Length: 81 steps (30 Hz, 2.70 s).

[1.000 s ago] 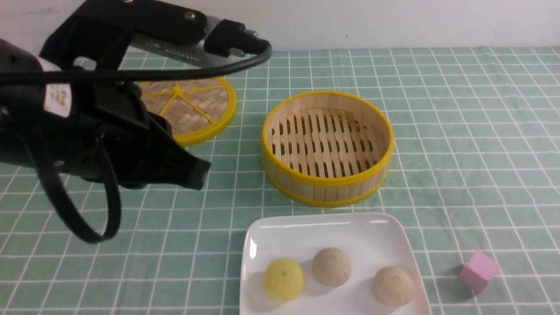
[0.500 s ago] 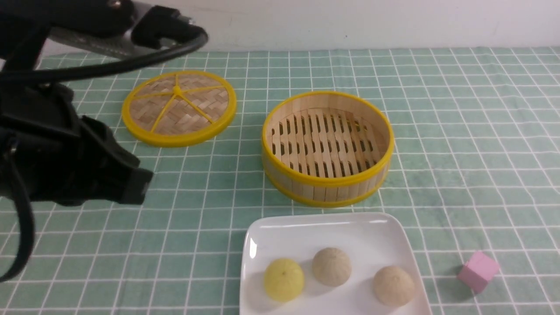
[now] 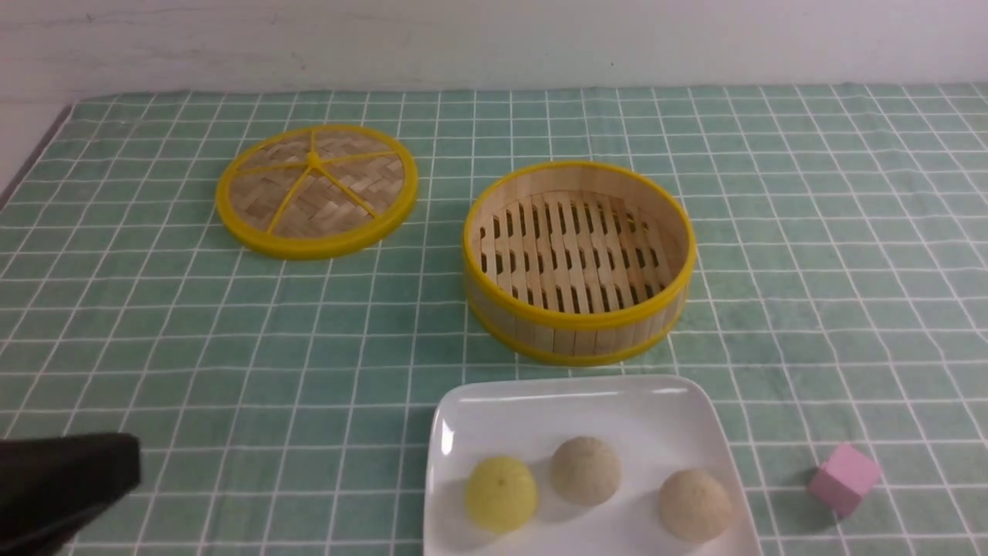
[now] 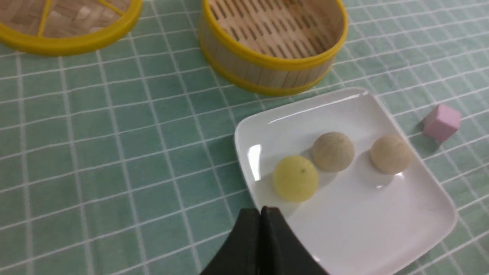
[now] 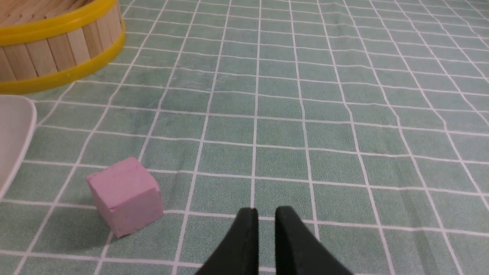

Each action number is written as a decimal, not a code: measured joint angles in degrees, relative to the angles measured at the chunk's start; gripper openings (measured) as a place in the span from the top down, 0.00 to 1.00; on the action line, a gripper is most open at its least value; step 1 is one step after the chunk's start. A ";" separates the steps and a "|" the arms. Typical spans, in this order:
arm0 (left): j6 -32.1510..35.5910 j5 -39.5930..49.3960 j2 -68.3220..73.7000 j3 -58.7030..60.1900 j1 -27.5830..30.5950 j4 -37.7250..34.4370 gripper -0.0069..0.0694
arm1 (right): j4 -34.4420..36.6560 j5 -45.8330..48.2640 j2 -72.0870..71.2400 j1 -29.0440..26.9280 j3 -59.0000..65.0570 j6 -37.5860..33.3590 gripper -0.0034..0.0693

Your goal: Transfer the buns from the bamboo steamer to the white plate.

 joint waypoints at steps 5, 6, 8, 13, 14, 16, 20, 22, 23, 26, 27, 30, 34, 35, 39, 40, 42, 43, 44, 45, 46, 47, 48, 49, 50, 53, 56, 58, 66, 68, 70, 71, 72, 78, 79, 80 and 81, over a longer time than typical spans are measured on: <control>-4.62 -18.37 -2.99 10.11 0.00 -3.81 0.89 | 0.00 0.00 0.00 0.00 0.00 0.00 0.81; -4.93 -21.14 -3.04 11.71 0.00 -4.20 0.89 | 0.00 0.00 0.00 0.00 0.00 0.00 0.81; -5.17 -24.51 -3.04 14.36 0.00 -4.20 0.89 | 0.00 0.00 0.00 0.00 0.00 0.00 0.81; -5.37 -25.63 -3.04 18.42 0.00 -4.20 0.88 | 0.00 0.00 0.00 0.00 0.00 0.00 0.80; -5.37 -25.62 -3.04 18.62 0.00 -4.20 0.88 | 0.00 0.00 0.00 0.00 0.00 0.00 0.80; -5.37 -25.68 -3.04 18.87 0.00 -3.81 0.88 | 0.00 0.00 0.00 0.00 0.00 0.00 0.79; -5.37 -25.72 -3.04 18.87 0.00 -0.91 0.88 | 0.00 0.00 0.00 0.00 0.00 0.00 0.79; -5.37 -25.72 -3.04 18.87 0.05 -0.02 0.88 | 0.00 0.00 0.00 0.00 0.00 0.00 0.78; -5.21 -25.72 -3.22 18.87 0.99 1.36 0.88 | 0.00 0.00 0.00 0.00 0.00 0.00 0.78; -4.23 -25.55 -3.22 18.87 4.96 2.51 0.87 | 0.00 0.00 0.00 0.00 0.00 0.00 0.78; -2.99 -25.08 -3.22 18.87 8.46 2.71 0.87 | 0.00 0.00 0.00 0.00 0.00 0.00 0.78; 2.71 -25.02 -4.41 20.57 18.25 2.76 0.87 | 0.00 0.00 0.00 0.00 -0.01 0.00 0.78; 8.16 -27.66 -8.43 26.40 29.86 0.57 0.86 | 0.00 0.00 0.00 0.00 -0.01 0.00 0.77; 8.49 -27.77 -9.11 26.78 30.37 0.46 0.86 | 0.00 0.00 0.00 0.00 -0.01 0.00 0.77; 9.47 -28.49 -17.51 34.10 37.64 0.30 0.85 | 0.00 0.00 0.00 0.00 -0.01 0.00 0.76; 9.52 -28.55 -19.22 35.21 38.09 0.42 0.85 | 0.00 0.00 0.00 0.00 -0.01 0.00 0.76; 9.57 -28.56 -21.94 37.59 38.46 0.54 0.85 | 0.00 0.00 0.00 0.00 -0.01 0.00 0.76; 9.63 -28.45 -22.39 37.91 38.46 0.54 0.85 | 0.00 0.00 0.00 0.00 -0.01 0.00 0.76; 9.56 -28.09 -23.99 38.65 38.52 0.54 0.85 | 0.00 0.00 0.00 0.00 -0.01 0.00 0.76; 9.39 -27.63 -24.82 38.71 38.59 0.67 0.85 | 0.00 0.00 0.00 0.00 -0.01 0.00 0.76; 9.17 -26.59 -25.41 38.71 38.59 0.80 0.85 | 0.00 0.00 0.00 0.00 -0.01 0.00 0.76; 9.15 -26.59 -25.41 38.71 38.59 0.80 0.85 | 0.00 0.00 0.00 0.00 -0.01 0.00 0.76; 9.05 -24.14 -25.73 38.71 38.59 1.08 0.84 | 0.00 0.00 0.00 0.00 -0.01 0.00 0.76; 9.05 -23.42 -25.80 38.71 38.59 1.13 0.84 | 0.00 0.00 0.00 0.00 -0.01 0.00 0.76; 8.97 -23.08 -25.80 38.71 38.59 1.21 0.84 | 0.00 0.00 0.00 0.00 -0.01 0.00 0.75; 8.87 -22.95 -25.80 38.71 38.59 1.26 0.84 | 0.00 0.00 0.00 0.00 -0.01 0.00 0.75; 8.87 -22.94 -25.80 38.71 38.59 1.26 0.83 | 0.00 0.00 0.00 0.00 -0.01 0.00 0.74; 8.87 -22.89 -25.80 38.71 38.59 1.26 0.83 | 0.00 0.00 0.00 0.00 -0.01 0.00 0.74; 8.87 -22.89 -25.80 38.71 38.59 1.33 0.82 | 0.00 0.05 0.00 0.00 -0.01 0.00 0.73; 8.87 -22.89 -25.80 38.71 38.59 1.33 0.81 | 0.00 0.05 0.00 0.00 -0.01 0.00 0.73; 8.87 -22.89 -25.80 38.71 38.59 1.37 0.81 | 0.00 0.05 0.00 0.00 -0.01 0.00 0.73; 8.87 -22.89 -25.80 38.71 38.59 1.39 0.81 | 0.00 0.05 0.00 0.00 -0.01 0.00 0.73; 8.87 -22.89 -25.80 38.71 38.59 1.39 0.81 | 0.00 0.05 0.00 0.00 -0.01 0.00 0.72; 8.87 -22.89 -25.80 38.71 38.59 1.50 0.80 | 0.00 0.05 0.00 0.00 -0.01 0.00 0.71; 8.87 -22.89 -25.80 38.71 38.59 1.50 0.80 | 0.00 0.05 0.00 0.00 -0.01 0.00 0.71; 8.87 -22.89 -25.80 38.71 38.59 1.50 0.80 | 0.00 0.05 0.00 0.00 -0.01 0.00 0.71; 8.87 -22.89 -25.80 38.71 38.59 1.50 0.80 | 0.00 0.05 0.00 0.00 -0.01 0.00 0.71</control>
